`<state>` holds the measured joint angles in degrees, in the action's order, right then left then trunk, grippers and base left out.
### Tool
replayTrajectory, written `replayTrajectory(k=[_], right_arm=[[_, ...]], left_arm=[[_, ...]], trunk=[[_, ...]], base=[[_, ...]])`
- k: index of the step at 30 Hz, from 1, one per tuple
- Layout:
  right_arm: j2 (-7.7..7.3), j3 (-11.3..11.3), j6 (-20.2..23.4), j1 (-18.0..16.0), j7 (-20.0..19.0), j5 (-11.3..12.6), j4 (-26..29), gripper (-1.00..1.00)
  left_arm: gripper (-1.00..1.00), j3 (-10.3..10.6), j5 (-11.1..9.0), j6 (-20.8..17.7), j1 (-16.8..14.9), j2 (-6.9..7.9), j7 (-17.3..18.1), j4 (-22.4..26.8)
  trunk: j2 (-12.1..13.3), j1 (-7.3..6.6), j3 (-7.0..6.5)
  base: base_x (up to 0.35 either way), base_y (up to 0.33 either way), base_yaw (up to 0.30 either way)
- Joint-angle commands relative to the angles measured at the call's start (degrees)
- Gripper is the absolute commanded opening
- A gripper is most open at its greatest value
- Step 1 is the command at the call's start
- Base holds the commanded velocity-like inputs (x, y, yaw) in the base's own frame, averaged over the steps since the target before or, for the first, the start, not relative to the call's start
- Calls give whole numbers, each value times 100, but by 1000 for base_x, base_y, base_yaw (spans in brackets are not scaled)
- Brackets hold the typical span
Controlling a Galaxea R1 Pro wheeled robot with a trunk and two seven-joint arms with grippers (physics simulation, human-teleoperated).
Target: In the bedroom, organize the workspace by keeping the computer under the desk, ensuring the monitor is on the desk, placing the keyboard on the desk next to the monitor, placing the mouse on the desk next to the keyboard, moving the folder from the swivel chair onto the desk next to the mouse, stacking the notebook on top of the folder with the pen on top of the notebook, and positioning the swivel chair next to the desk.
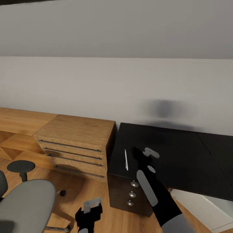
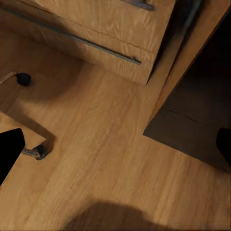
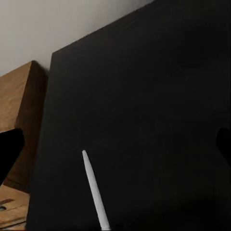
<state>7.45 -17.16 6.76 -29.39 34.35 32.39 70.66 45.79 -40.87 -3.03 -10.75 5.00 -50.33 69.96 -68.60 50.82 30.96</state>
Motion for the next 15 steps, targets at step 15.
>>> replayTrajectory(k=[15], right_arm=[[-9,300,1267,-576,329,-311,-1250,100]], left_arm=[[100,-1139,-269,-986,-6,252,-555,1239]], trunk=[[-4,0,7]], base=[[0,0,0]])
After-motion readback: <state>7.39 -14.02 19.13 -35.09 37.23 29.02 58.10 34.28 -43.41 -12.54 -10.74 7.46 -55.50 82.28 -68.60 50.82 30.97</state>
